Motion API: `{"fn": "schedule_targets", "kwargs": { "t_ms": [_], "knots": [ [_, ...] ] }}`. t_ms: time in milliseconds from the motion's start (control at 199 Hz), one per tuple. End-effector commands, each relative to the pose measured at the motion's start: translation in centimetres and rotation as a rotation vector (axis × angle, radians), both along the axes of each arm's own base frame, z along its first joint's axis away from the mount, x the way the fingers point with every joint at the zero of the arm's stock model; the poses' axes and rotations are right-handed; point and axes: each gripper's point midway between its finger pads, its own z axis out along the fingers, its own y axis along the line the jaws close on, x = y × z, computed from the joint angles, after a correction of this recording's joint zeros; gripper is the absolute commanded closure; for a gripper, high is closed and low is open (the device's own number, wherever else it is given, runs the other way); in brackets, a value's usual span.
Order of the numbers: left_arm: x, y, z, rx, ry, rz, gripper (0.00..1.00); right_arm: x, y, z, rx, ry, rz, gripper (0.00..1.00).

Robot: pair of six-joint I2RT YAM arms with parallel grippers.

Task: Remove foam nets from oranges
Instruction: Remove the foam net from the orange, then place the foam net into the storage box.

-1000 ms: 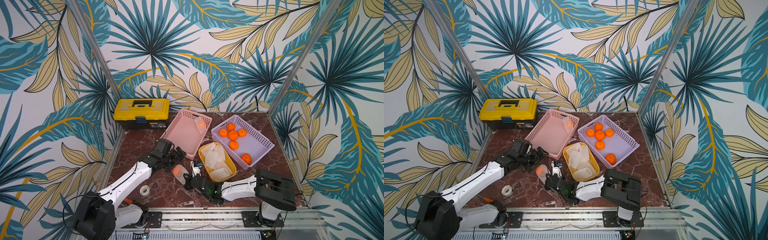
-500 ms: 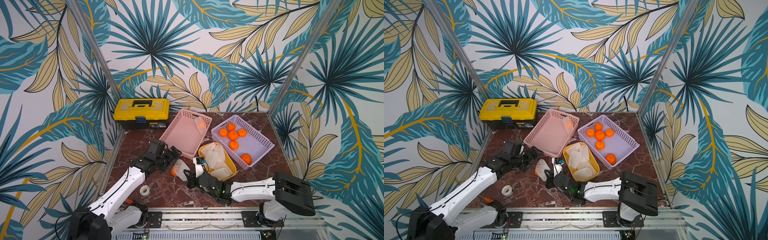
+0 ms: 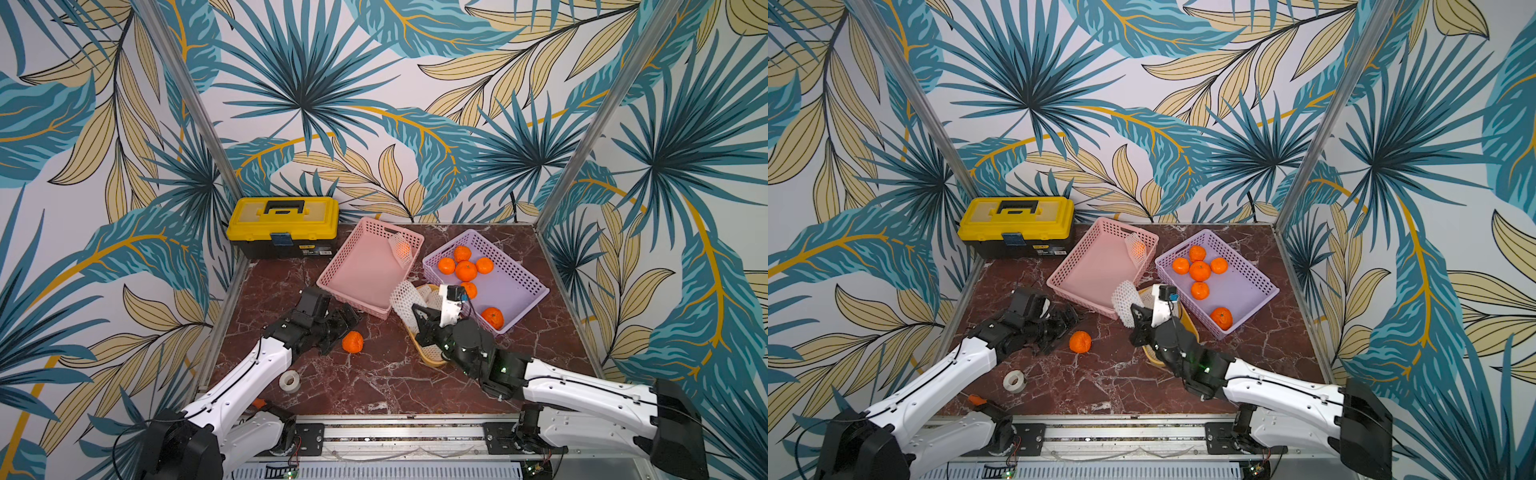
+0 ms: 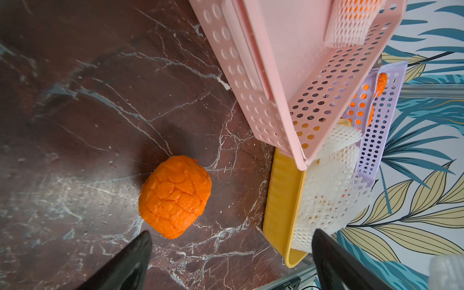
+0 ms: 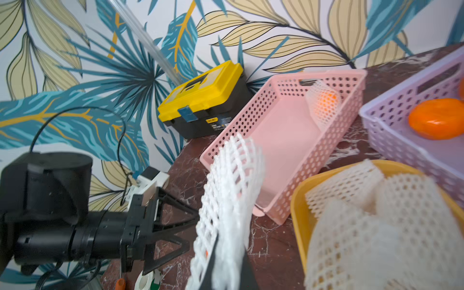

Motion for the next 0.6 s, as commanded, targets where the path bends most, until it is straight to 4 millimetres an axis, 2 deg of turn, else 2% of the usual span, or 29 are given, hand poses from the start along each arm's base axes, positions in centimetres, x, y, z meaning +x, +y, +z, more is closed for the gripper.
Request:
{"fn": "schedule_targets", "kwargs": {
  "t_ms": [0,81,212,252,398,509,594],
  "knots": [
    [0.3,-0.2,0.5,-0.009,-0.038,-0.025,0.01,-0.4,-2.9,-3.9,-0.098,0.139,0.006,0.96],
    [0.3,-0.3,0.6,-0.012,-0.044,-0.031,0.01,-0.3,-4.0,-3.9,-0.117,0.176,0.018,0.95],
    [0.2,-0.6,0.7,-0.027,-0.048,-0.042,0.01,-0.3,-3.9,-4.3,-0.192,0.252,0.054,0.95],
    [0.2,-0.6,0.7,-0.030,-0.048,-0.047,0.01,0.2,-5.1,-5.2,-0.217,0.299,0.018,0.95],
    [-0.2,-0.8,0.4,-0.041,-0.041,-0.061,0.01,0.4,-5.3,-6.1,-0.182,0.374,0.047,0.95],
    [-0.7,-0.8,0.2,-0.049,-0.038,-0.065,0.01,-0.2,-6.8,-7.8,-0.164,0.441,0.014,0.95],
    [-1.1,-0.6,0.1,-0.048,-0.040,-0.064,0.01,-0.8,-8.2,-8.1,-0.100,0.436,-0.024,0.94]
  ]
}}
